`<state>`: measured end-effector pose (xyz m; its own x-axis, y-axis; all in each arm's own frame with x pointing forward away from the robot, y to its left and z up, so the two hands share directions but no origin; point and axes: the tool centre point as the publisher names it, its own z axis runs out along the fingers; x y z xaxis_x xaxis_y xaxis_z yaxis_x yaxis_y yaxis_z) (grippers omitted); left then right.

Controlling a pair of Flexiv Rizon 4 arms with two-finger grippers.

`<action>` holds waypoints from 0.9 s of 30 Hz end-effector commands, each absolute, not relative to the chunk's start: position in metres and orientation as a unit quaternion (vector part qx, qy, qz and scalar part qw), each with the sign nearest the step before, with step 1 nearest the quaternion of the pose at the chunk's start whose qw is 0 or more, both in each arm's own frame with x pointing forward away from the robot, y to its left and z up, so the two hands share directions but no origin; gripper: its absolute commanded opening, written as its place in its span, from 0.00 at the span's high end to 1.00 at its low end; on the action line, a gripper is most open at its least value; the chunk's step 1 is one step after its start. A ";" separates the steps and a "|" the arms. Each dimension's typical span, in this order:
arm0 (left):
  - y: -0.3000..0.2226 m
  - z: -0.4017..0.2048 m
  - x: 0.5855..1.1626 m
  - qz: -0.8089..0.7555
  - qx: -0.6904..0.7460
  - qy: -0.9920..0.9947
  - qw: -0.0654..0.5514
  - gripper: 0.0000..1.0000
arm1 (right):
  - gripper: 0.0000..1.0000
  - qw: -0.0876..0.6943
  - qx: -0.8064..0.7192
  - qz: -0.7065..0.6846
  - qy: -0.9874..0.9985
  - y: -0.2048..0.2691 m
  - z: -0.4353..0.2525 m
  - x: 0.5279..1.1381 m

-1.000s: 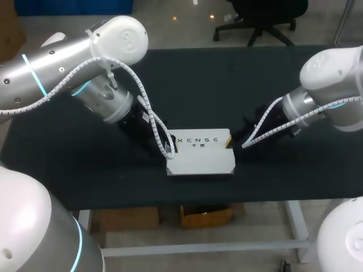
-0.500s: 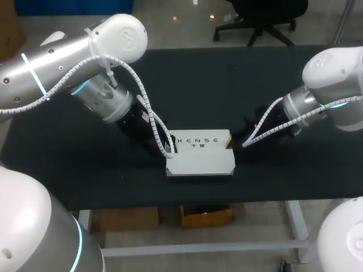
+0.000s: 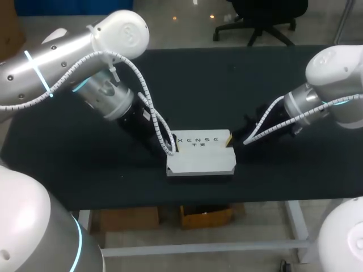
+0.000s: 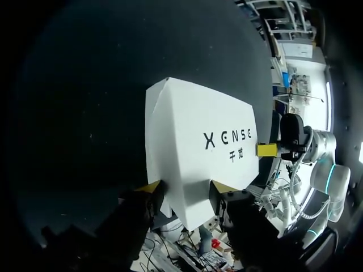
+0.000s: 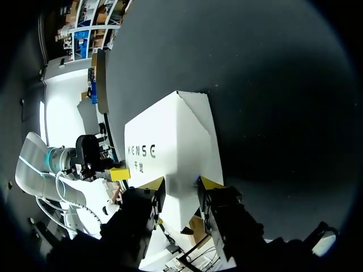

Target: Assemble the packaging by folding the flat box into shape, placing the metal phone stand inside, and closing the box properly

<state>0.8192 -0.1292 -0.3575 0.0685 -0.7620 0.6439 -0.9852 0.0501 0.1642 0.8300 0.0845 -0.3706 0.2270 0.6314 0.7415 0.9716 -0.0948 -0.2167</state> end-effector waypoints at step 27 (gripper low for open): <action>-0.133 -0.353 0.827 0.165 0.660 -0.657 0.324 0.50 | 0.65 0.372 -0.694 -0.229 -0.573 0.088 -0.364 0.834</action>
<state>0.8230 -0.1284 -0.3539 0.0833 -0.7613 0.6431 -0.9765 0.0664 0.2050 0.8313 0.0855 -0.3649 0.2379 0.6275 0.7413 0.9663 -0.0758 -0.2459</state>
